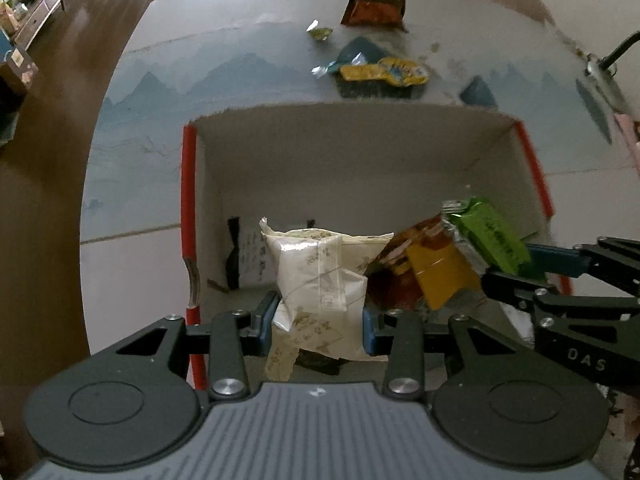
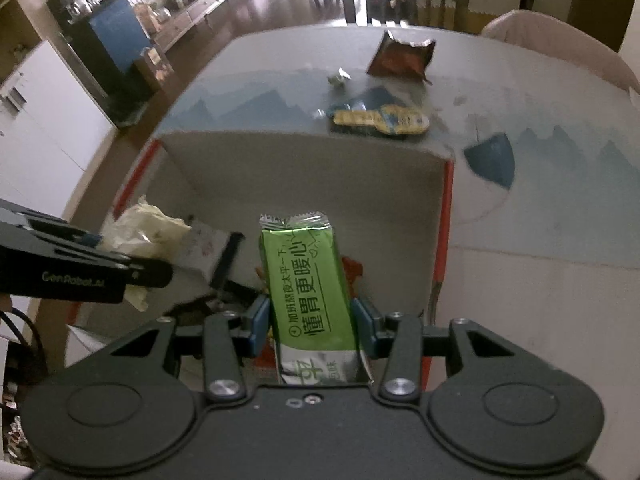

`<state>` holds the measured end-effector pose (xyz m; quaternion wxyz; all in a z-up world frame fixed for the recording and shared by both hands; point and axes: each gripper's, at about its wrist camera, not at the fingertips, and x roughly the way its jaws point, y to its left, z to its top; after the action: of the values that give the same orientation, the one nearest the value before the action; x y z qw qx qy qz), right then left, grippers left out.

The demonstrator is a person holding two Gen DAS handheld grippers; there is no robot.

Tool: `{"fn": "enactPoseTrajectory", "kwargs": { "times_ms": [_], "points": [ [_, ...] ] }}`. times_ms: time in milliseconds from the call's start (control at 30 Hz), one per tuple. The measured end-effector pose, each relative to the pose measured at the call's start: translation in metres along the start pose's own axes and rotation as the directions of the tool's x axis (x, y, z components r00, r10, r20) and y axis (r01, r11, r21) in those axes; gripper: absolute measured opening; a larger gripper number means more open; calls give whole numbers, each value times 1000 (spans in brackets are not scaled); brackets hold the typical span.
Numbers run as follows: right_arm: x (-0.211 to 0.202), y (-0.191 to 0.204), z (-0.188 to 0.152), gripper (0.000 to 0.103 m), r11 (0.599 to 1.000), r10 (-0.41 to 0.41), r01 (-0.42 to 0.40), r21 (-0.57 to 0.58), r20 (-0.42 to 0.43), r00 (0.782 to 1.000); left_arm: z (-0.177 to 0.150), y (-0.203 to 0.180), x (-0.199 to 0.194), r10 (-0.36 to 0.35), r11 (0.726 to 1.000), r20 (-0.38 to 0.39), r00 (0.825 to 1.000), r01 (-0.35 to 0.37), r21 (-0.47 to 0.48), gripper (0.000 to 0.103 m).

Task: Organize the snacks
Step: 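Carry both snacks into the box and open both tools to release them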

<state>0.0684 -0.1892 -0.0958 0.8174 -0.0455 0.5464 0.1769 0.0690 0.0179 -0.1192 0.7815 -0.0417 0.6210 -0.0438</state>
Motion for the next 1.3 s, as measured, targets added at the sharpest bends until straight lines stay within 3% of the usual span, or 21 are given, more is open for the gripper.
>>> {"fn": "enactPoseTrajectory", "kwargs": {
  "times_ms": [333, 633, 900, 1300],
  "points": [
    [18, 5, -20, 44, 1000, -13, 13, -4, -50, 999, -13, -9, 38, -22, 999, -68, 997, 25, 37, 39],
    [18, 10, -24, 44, 999, -35, 34, -35, -38, 999, -19, -12, 51, -11, 998, -85, 996, 16, 53, 40],
    [12, 9, -22, 44, 1000, -25, 25, -14, -20, 1000, -20, -15, 49, 0, 998, -57, 998, 4, 65, 47],
    [-17, 10, -18, 49, 999, 52, -51, -7, 62, 997, -31, -17, 8, -18, 997, 53, 998, 14, 73, 55]
  ]
}}
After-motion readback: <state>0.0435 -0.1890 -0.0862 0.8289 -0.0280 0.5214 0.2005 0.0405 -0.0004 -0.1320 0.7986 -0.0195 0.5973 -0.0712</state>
